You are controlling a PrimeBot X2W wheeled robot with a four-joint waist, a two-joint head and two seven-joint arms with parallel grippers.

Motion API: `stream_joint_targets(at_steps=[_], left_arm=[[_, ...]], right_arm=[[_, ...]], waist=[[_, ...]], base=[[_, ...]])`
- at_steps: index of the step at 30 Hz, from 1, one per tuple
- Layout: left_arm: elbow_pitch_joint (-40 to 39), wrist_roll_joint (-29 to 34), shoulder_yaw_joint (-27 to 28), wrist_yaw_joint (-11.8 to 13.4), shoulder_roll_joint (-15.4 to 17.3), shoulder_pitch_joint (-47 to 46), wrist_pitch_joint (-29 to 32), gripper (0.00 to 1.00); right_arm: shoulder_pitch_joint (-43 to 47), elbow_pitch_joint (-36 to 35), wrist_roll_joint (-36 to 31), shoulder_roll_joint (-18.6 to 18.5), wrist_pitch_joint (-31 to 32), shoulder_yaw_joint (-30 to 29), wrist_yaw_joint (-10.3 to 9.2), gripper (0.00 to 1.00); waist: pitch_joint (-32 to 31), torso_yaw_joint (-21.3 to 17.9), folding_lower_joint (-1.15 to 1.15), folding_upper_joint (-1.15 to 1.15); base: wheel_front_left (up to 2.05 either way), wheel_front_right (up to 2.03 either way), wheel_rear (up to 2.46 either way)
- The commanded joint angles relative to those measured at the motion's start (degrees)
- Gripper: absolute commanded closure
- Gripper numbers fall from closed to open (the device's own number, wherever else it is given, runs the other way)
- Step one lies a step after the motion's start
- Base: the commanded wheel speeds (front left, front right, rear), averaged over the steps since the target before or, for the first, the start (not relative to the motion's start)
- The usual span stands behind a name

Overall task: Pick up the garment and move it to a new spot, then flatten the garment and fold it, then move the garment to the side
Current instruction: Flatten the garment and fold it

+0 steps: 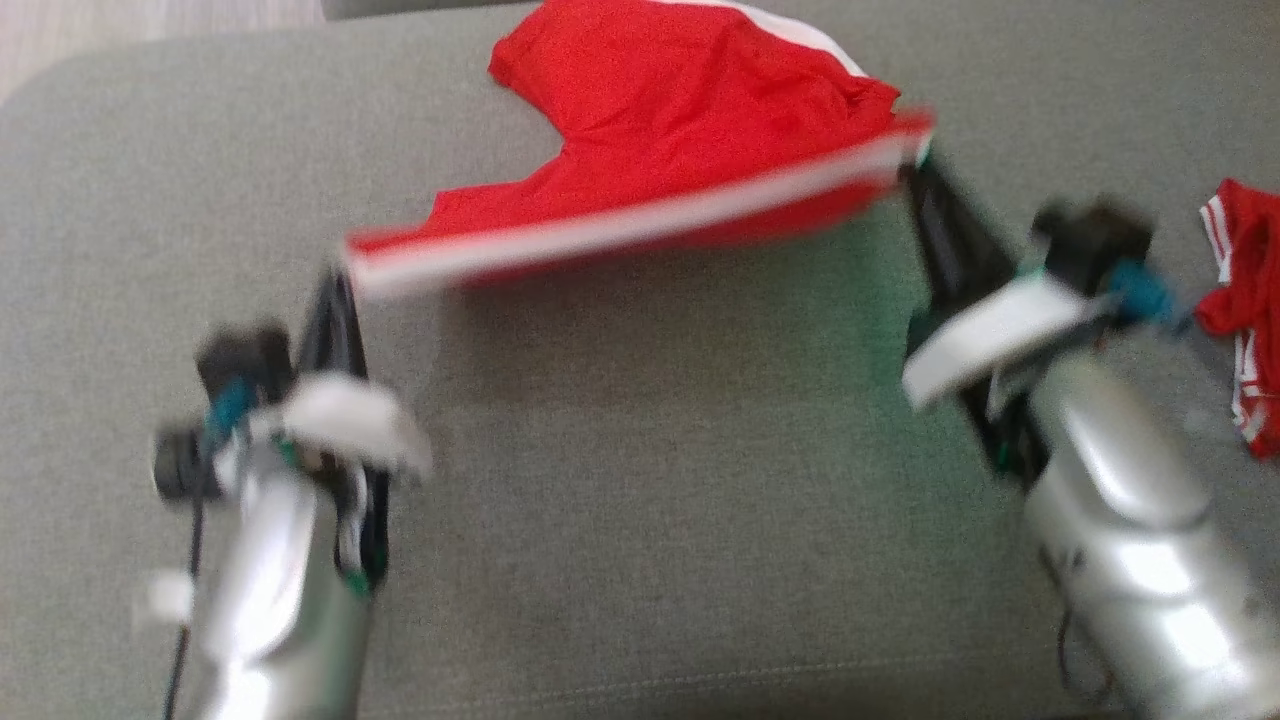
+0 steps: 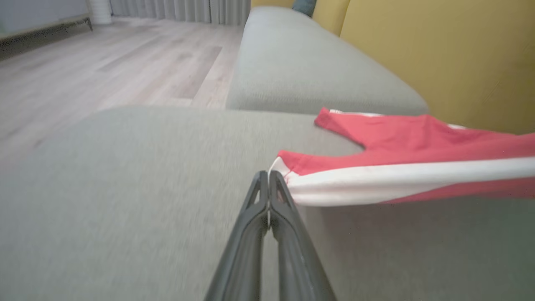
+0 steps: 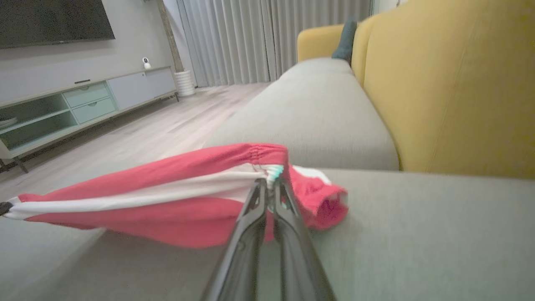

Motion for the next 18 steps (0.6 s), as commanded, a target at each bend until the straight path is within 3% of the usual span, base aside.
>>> stream_joint_targets(at_steps=[1, 10, 18], left_arm=[[-2.03, -1.28, 2.55, 0.21, 1.46, 1.27, -0.31, 1.00], [-5.54, -7.77, -0.49, 1.56, 1.07, 17.35, -0.32, 1.00], [-11.09, -6.71, 0.61, 2.29, 1.06, 23.46, -0.32, 1.00]], right_arm=[[2.40, -1.51, 1.16, 0.39, -0.36, 0.66, 0.36, 1.00], [19.09, -4.43, 3.20, 1.19, -0.37, 2.84, 0.36, 1.00], [25.94, -8.66, 3.55, 1.84, -0.37, 2.80, 0.36, 1.00]], waist=[[-1.23, -0.23, 0.00, 0.00], [-8.26, 0.28, 0.00, 0.00], [-11.34, -0.38, 0.00, 0.00]], base=[[0.00, 0.00, 0.00], [0.00, 0.00, 0.00], [0.00, 0.00, 0.00]])
